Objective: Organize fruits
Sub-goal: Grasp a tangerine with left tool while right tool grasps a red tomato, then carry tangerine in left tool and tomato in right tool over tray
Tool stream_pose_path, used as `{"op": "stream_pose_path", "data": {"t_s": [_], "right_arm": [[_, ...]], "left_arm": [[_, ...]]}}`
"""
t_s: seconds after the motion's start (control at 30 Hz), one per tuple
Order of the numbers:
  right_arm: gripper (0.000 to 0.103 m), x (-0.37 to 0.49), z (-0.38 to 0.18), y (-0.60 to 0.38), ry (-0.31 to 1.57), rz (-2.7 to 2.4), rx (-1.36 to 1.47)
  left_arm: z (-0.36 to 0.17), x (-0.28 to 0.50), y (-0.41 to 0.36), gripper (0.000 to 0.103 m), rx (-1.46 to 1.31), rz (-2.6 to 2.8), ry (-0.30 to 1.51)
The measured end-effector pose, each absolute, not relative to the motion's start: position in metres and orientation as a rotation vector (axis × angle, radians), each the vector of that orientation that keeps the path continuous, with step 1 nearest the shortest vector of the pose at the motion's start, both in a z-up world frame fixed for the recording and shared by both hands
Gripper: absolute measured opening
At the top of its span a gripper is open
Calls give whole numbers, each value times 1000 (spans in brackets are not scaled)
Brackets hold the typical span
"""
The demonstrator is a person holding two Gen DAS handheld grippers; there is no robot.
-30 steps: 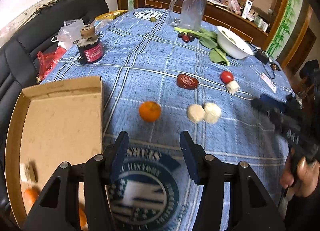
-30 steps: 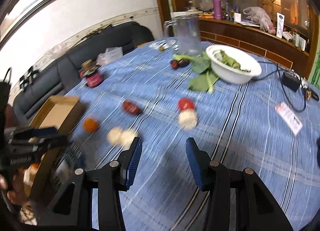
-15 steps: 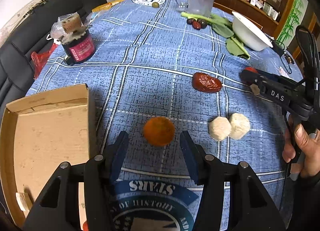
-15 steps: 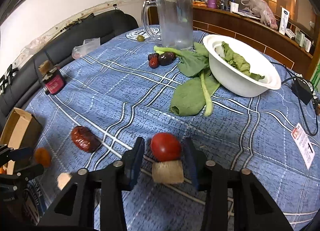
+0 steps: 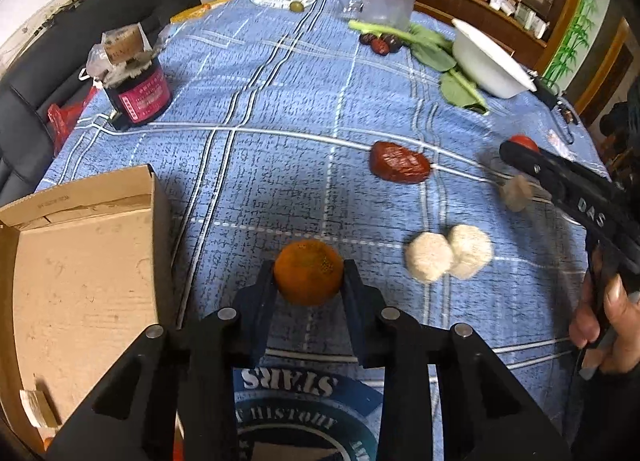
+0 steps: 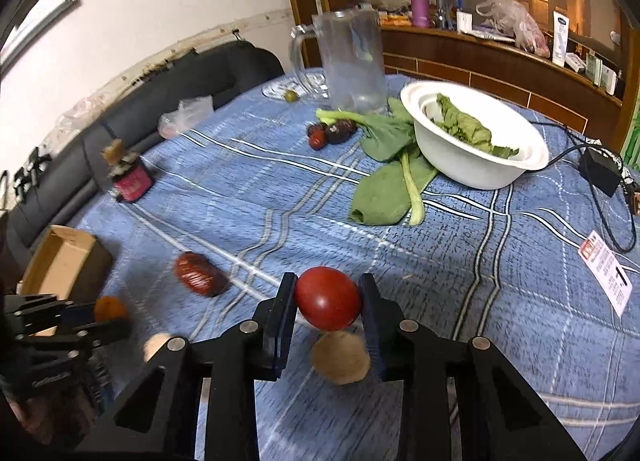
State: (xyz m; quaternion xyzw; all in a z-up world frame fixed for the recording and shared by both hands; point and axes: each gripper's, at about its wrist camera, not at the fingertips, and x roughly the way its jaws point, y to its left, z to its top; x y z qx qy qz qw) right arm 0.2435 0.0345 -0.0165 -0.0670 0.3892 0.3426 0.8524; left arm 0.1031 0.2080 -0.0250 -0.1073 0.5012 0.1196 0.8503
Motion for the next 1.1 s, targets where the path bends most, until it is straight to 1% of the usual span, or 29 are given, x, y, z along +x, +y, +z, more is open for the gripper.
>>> {"op": "stream_pose_path", "data": {"t_s": [0.37,0.73,1.1], "right_arm": [[31,158,15,20,780,852,-112],[31,96,23,17,778,920,-109],[31,56,25,23,781,966,-125]], "left_arm": [[4,58,183,29,-223,248,968],[14,18,167,29,-241,246,931],[19,-20,175,29,-285,286,894]]}}
